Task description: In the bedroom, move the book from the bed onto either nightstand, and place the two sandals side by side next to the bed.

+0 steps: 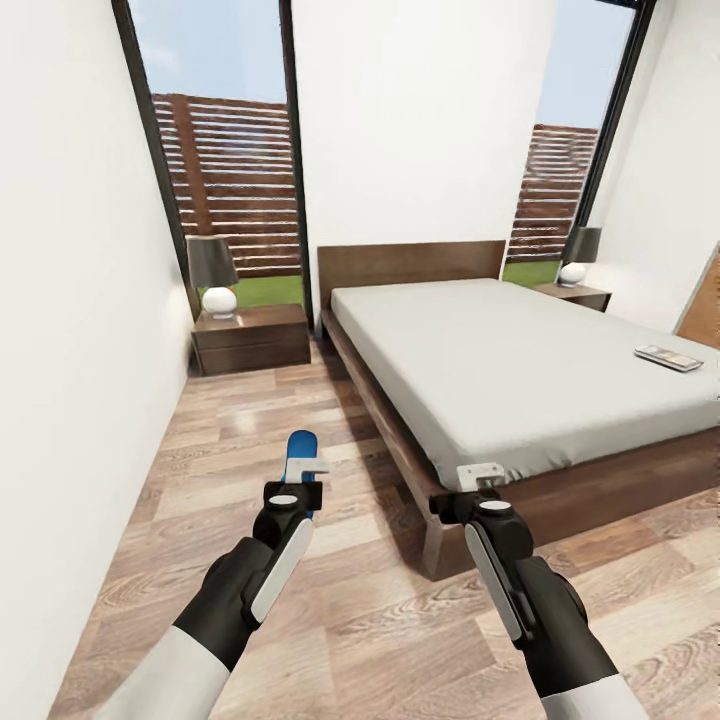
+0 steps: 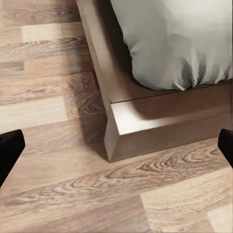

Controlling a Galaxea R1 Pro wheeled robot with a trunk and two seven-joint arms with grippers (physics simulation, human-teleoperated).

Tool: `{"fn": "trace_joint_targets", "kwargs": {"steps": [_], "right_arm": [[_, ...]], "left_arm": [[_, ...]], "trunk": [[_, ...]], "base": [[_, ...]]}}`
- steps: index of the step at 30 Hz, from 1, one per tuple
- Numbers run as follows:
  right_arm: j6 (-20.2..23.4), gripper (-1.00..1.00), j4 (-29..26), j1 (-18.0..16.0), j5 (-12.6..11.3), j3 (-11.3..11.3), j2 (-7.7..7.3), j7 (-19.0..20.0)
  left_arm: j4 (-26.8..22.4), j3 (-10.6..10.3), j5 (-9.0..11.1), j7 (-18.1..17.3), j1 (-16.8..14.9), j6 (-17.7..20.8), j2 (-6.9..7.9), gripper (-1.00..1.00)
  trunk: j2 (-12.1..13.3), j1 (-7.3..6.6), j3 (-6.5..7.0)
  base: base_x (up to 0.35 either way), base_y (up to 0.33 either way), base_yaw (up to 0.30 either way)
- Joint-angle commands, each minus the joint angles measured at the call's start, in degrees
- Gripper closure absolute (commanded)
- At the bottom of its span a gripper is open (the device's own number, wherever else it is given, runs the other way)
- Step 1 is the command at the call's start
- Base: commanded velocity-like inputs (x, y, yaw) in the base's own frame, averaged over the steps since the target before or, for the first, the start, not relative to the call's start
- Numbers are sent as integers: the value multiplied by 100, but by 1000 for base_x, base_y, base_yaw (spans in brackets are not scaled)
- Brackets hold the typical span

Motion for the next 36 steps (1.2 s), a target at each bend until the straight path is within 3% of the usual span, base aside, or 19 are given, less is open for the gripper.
{"fn": "trace_joint_targets", "kwargs": {"steps": [1, 18, 26, 36], "right_arm": [[21, -100, -5, -4, -41, 7, 0, -45], [92, -100, -33, -4, -41, -2, 0, -47], [101, -100, -38, -4, -42, -2, 1, -45], [101, -100, -38, -4, -41, -2, 1, -45]], "left_arm": [[-9, -11, 65, 60, -4, 8, 3, 100], [-164, 16, 124, 258, -4, 190, 3, 100], [-175, 11, 134, 262, -4, 193, 3, 100], [-175, -7, 135, 259, -4, 193, 3, 100]], "trunk": [[39, -24, 13], [721, -397, 247], [1042, -573, 390], [1443, -792, 570]], "base": [[0, 0, -148], [0, 0, -227], [0, 0, -76], [0, 0, -269]]}}
